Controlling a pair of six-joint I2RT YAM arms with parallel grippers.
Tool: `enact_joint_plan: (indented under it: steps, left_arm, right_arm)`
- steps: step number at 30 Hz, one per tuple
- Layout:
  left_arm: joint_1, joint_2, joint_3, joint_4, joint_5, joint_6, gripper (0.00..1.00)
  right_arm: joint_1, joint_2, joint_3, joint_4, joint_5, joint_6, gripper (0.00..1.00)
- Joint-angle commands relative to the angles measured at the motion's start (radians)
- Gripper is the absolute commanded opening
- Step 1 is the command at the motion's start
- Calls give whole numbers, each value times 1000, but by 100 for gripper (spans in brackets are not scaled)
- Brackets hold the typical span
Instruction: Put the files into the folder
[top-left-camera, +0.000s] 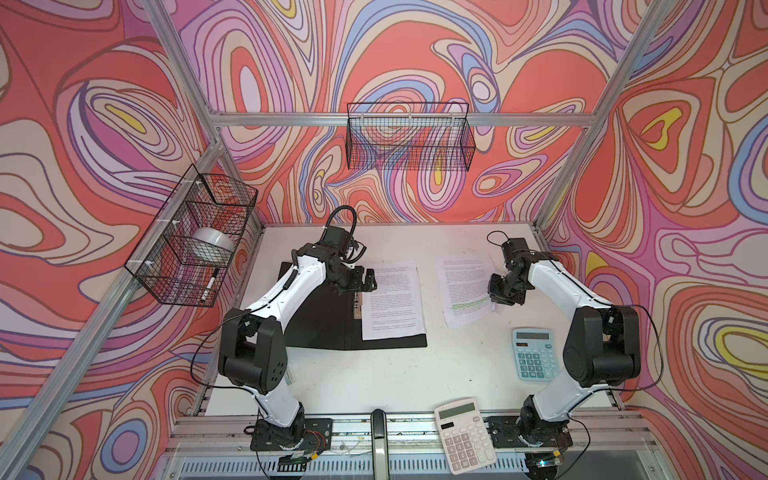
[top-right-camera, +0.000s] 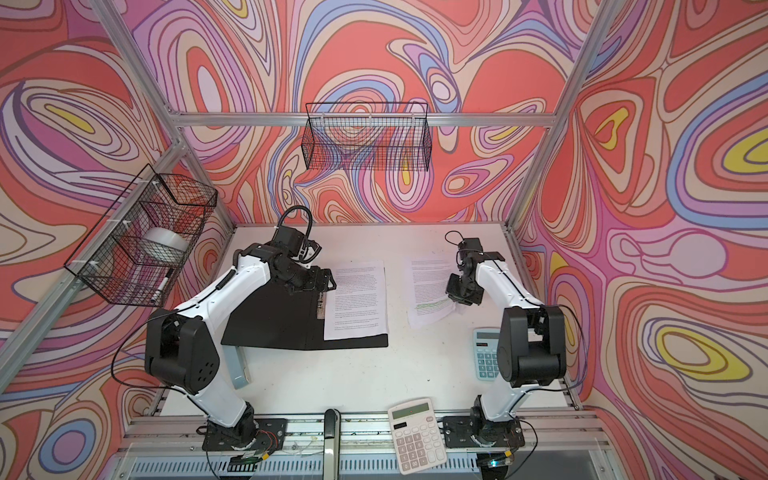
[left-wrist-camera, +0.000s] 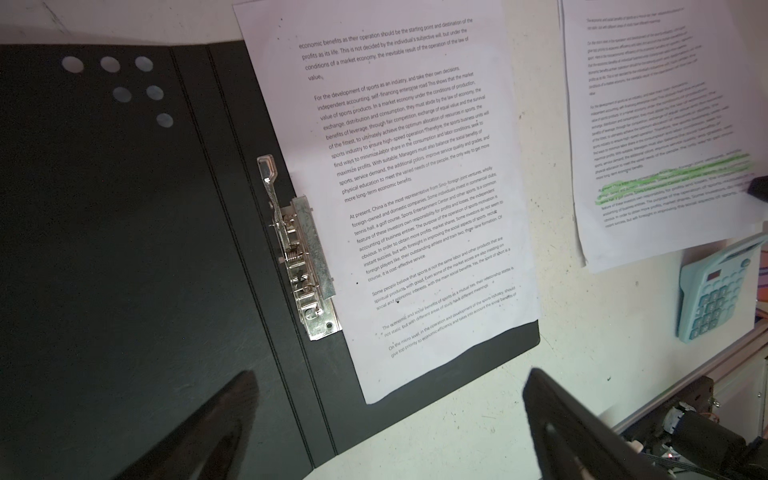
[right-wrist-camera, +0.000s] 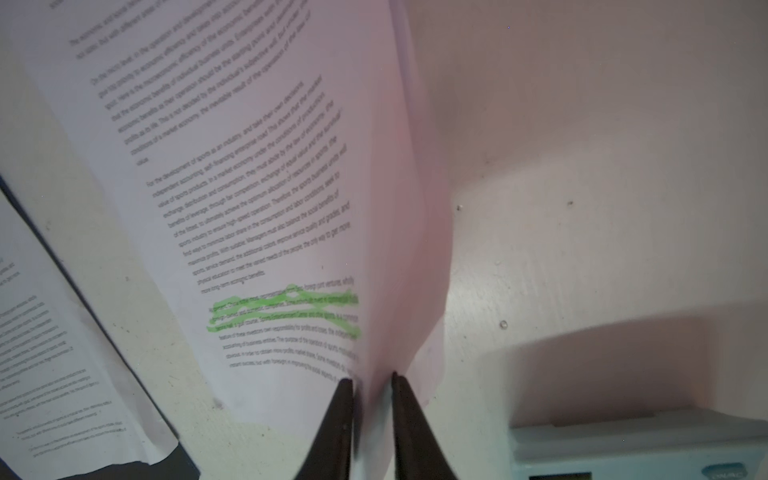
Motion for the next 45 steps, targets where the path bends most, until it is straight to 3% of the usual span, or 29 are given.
enact_joint_plan:
  steps: [1, 9, 17, 24, 31, 35, 40, 41, 45]
  left_arm:
    - [0, -27, -10, 10, 5, 15, 100]
    - [0, -30, -24, 21, 11, 13, 100]
    - [0, -39, -40, 33, 16, 13, 100]
    - [0, -41, -43, 34, 13, 16, 100]
    - [1, -50, -48, 37, 7, 18, 100]
    - [1, -53, -51, 40, 6, 18, 100]
    - [1, -51, -51, 40, 8, 16, 100]
    - [1, -53, -52, 40, 8, 16, 100]
    - [1, -62, -57, 44, 6, 18, 100]
  right_arm:
    - [3, 11, -15, -20, 22, -1, 25]
    - [4, 32, -37, -18, 58, 2, 30]
    - [50, 79, -50, 15, 10, 36, 38]
    - [85, 156, -15, -18, 114, 39, 37]
    - [86, 153, -26, -9, 130, 47, 27]
    - [86, 134, -19, -14, 127, 44, 10]
    - [87, 138, -14, -21, 130, 34, 1]
    - [87, 137, -15, -22, 133, 34, 1]
    - [86, 110, -14, -32, 141, 42, 30]
